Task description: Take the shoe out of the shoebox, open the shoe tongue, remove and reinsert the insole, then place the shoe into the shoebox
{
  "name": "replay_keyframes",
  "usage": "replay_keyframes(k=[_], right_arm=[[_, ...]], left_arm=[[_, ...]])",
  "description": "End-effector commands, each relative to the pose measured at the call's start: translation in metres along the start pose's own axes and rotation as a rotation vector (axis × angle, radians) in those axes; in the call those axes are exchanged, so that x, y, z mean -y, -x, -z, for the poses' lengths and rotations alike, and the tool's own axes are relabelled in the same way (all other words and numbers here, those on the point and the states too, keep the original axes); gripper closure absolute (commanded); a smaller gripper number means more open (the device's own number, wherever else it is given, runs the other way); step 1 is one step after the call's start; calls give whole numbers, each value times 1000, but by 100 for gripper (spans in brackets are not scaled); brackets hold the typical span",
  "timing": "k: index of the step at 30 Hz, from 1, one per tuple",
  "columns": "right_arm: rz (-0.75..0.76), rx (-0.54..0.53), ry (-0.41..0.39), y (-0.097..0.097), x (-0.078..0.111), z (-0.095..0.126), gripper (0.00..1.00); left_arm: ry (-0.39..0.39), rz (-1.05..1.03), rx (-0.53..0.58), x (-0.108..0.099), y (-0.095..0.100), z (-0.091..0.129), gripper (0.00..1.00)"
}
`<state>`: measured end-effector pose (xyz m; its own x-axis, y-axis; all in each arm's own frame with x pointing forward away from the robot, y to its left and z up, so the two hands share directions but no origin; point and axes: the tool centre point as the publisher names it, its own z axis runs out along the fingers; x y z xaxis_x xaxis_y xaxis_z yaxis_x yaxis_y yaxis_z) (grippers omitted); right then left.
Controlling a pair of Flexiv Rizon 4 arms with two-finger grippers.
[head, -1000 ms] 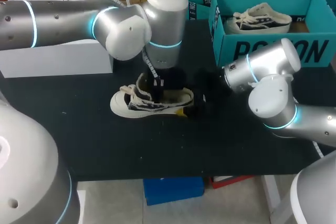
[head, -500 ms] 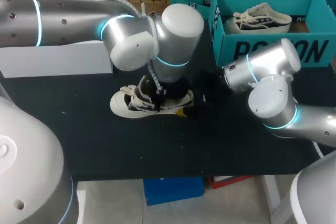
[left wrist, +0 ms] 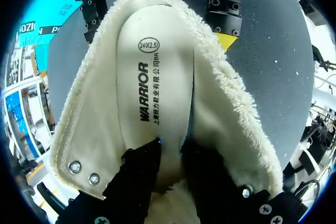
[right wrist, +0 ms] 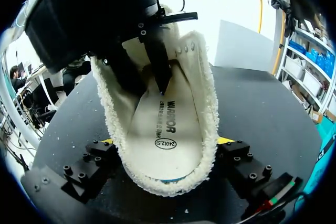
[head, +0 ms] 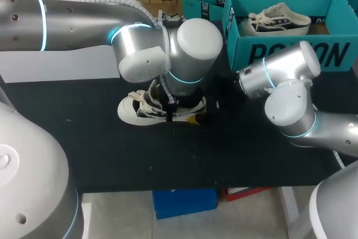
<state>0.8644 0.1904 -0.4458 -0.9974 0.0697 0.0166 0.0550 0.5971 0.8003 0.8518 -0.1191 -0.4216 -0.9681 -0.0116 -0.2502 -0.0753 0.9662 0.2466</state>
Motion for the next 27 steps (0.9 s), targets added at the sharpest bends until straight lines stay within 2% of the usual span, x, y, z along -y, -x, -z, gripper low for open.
replay_keyframes(k=[1,4,10,14,19,20,21,27], right_arm=[[-1,1,-2,1,0,0,100],[-1,1,-2,1,0,0,100],[-1,1,-2,1,0,0,100],[-1,1,-2,1,0,0,100],[-1,1,-2,1,0,0,100],[-1,1,-2,1,0,0,100],[-1,1,-2,1,0,0,100],[-1,1,-2,1,0,0,100]], left_arm=[[4,-8,49,3,3,-86,70],[-6,20,77,4,16,-88,74],[-47,86,123,6,49,-88,73],[-76,116,135,6,64,-87,71],[-99,116,96,6,63,-87,77],[-101,113,90,6,61,-88,84],[-98,105,89,6,59,-89,100],[-121,73,48,5,50,-82,100]])
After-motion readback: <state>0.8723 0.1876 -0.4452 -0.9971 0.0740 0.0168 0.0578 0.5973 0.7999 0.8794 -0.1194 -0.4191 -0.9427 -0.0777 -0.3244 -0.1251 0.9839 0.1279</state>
